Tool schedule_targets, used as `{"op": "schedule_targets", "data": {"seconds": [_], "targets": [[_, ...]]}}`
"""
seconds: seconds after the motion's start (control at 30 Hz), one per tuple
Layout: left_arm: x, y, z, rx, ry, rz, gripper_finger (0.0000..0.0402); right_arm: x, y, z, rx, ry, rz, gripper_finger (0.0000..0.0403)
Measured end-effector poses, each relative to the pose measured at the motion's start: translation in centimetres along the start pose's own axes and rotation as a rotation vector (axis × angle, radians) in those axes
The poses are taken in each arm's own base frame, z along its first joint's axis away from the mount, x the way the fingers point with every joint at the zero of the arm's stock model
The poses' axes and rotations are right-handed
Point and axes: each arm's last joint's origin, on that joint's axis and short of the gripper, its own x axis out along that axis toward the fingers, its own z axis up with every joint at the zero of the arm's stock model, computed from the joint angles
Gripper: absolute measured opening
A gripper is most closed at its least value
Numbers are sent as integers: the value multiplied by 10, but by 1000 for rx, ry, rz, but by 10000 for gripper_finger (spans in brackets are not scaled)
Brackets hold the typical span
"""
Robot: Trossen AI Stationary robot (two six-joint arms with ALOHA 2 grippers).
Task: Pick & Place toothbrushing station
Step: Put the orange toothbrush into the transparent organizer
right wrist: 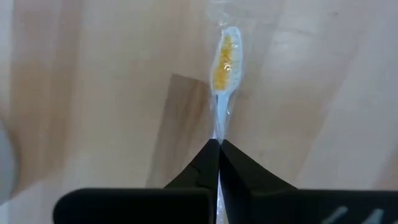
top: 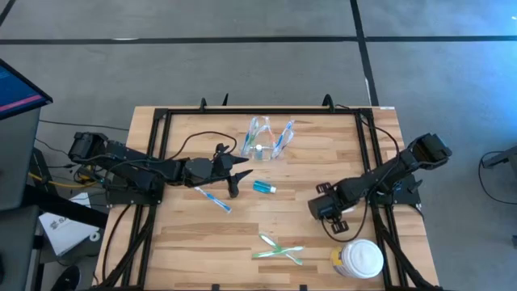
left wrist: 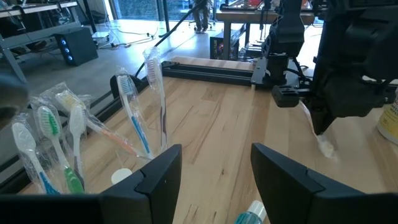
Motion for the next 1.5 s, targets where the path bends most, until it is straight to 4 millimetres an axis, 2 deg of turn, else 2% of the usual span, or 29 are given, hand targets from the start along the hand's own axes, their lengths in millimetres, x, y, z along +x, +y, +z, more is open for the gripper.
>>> {"op": "schedule_targets", "data": {"seconds": [0.2,0.47,0.97,1.2,1.5], "targets": [[0,0,0,0,0,0,186,-1,-7,3,24,-28,-38,0],[0,0,0,0,0,0,186,-3,-7,13,25,-124,-29,0],[0,0,0,0,0,0,186,-40,-12,50,-6,-306,-106,0],[0,0,0,0,0,0,186,-50,-17,64,-31,-427,-134,0],[0,0,0,0,0,0,186,-56,-29,73,35,-532,-273,0]]}}
